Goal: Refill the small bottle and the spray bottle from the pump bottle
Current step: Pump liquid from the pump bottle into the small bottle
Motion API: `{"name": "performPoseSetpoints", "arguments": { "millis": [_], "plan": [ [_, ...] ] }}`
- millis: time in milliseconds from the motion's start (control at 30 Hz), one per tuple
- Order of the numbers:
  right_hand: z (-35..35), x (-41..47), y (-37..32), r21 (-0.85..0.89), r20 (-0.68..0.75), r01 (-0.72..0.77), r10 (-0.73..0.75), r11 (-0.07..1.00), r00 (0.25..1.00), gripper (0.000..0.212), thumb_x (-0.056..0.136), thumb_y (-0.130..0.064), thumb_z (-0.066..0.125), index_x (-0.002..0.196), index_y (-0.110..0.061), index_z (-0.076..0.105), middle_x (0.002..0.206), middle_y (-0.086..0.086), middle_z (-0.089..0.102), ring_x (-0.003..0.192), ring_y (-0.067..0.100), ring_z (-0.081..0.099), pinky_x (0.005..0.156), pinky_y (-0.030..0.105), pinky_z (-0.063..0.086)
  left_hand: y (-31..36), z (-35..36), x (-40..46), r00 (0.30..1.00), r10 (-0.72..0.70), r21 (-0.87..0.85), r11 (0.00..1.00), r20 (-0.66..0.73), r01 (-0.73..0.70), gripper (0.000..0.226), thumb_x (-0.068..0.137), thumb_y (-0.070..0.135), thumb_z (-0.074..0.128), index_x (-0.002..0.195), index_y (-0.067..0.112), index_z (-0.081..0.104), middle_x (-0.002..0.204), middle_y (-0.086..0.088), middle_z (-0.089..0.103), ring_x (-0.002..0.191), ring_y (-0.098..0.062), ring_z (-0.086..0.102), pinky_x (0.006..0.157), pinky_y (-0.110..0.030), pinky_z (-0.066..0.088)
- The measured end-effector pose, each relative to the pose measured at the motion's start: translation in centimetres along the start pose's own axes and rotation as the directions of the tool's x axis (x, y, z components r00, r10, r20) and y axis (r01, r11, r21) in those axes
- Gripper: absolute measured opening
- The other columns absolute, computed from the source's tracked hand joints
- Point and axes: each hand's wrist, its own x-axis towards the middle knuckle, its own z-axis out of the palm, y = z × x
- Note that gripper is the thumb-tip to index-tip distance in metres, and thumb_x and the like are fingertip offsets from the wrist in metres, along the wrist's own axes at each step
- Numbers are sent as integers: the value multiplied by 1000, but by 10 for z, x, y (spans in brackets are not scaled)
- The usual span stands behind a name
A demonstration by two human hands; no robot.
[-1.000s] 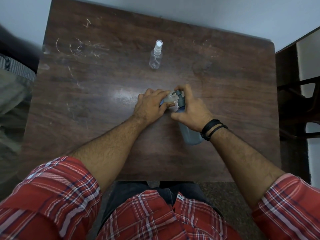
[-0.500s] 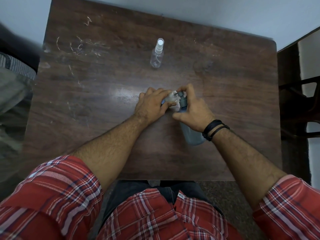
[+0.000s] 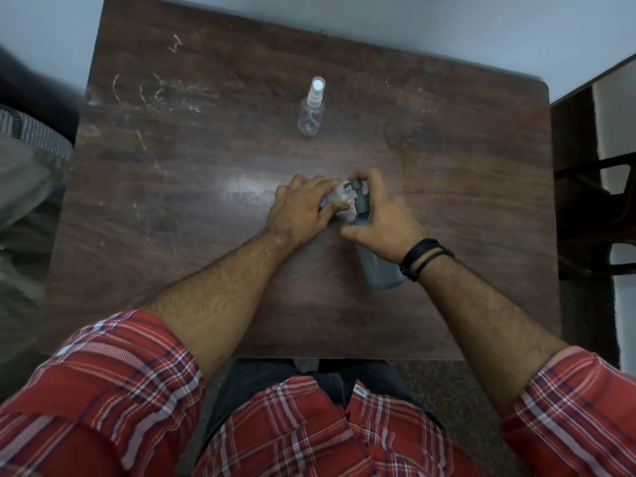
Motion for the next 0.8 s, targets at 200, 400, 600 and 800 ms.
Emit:
{"name": "performPoseSetpoints", "arguments": {
  "millis": [200, 400, 600, 800],
  "plan": [
    [0, -1, 2, -3, 9, 7, -7, 1000, 1000, 65, 71, -19, 75, 124, -26, 38, 91, -7, 62, 75, 13, 62, 63, 28, 49, 0, 1, -1, 1000, 4, -16, 1000, -6, -4, 47, 99, 49, 49, 141, 30, 50, 134, 9, 57, 119, -21, 45, 94, -40, 31],
    [-1, 3, -1, 8, 0, 7, -7, 1000, 1000, 60, 71, -21, 76, 117, -27, 37, 92, -9, 60, 77, 13, 62, 64, 27, 48, 1, 0, -1, 1000, 3, -14, 1000, -4, -3, 48, 98, 48, 48, 143, 31, 49, 136, 10, 56, 119, -20, 44, 92, -36, 27],
    [-1, -1, 0, 0, 4, -4, 4, 1000, 1000, 69, 70, -21, 75, 127, -29, 37, 93, -11, 60, 78, 11, 62, 66, 25, 47, 1, -1, -1, 1000, 1, -12, 1000, -6, -1, 48, 99, 48, 48, 143, 30, 49, 136, 9, 56, 118, -21, 45, 94, -40, 30],
    [-1, 0, 1, 5, -2, 0, 0, 1000, 1000, 59, 71, -22, 76, 115, -29, 37, 89, -11, 59, 75, 12, 62, 62, 26, 45, 1, 1, -1, 1000, 4, -11, 1000, -5, -4, 47, 98, 48, 48, 141, 32, 50, 134, 11, 57, 117, -19, 45, 93, -39, 30]
  ]
}}
